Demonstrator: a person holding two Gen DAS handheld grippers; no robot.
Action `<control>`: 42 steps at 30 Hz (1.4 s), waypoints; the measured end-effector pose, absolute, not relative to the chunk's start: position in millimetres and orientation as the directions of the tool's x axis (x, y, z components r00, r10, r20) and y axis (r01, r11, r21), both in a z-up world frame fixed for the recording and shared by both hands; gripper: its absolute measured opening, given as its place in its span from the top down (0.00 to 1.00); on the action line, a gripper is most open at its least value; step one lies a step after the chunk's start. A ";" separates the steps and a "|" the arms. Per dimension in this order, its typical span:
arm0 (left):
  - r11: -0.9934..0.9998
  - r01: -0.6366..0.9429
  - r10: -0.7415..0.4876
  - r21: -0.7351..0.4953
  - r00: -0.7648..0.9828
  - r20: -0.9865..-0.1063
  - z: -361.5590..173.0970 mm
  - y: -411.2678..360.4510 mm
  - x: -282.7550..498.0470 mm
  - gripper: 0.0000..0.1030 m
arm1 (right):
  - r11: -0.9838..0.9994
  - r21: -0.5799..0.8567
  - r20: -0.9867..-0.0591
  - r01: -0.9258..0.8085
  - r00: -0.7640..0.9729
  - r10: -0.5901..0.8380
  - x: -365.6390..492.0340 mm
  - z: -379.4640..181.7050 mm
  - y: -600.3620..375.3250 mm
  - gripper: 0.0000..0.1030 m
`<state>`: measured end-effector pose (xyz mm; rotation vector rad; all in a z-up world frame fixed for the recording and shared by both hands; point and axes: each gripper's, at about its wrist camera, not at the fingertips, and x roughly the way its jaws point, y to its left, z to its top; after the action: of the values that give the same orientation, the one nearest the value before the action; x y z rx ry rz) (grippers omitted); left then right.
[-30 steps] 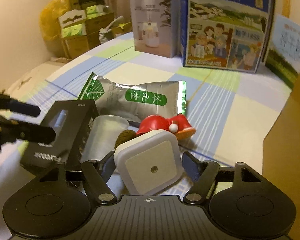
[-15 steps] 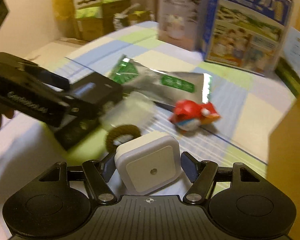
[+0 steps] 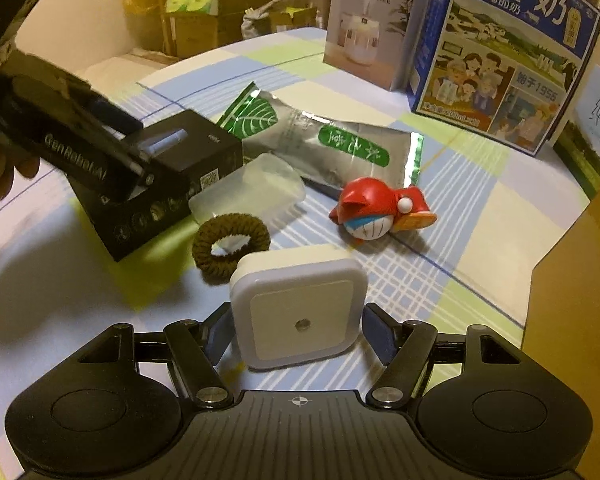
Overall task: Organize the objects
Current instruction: 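Grasp the white square night light with the right tool while the left tool grasps the black FLYCOO box, then lift the night light and black box and carry both over the cardboard box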
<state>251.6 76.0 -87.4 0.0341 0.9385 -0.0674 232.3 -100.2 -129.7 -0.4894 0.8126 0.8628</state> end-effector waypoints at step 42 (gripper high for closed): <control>1.000 0.016 -0.006 0.005 0.605 -0.796 -78.9 75.5 245.7 0.27 | 0.765 0.063 -0.745 -0.641 0.480 0.464 249.1 -103.0 -118.9 0.39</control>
<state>245.7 75.5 -78.9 0.0116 0.9209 -0.0123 249.1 -118.9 -103.0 -0.2368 0.8288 0.6820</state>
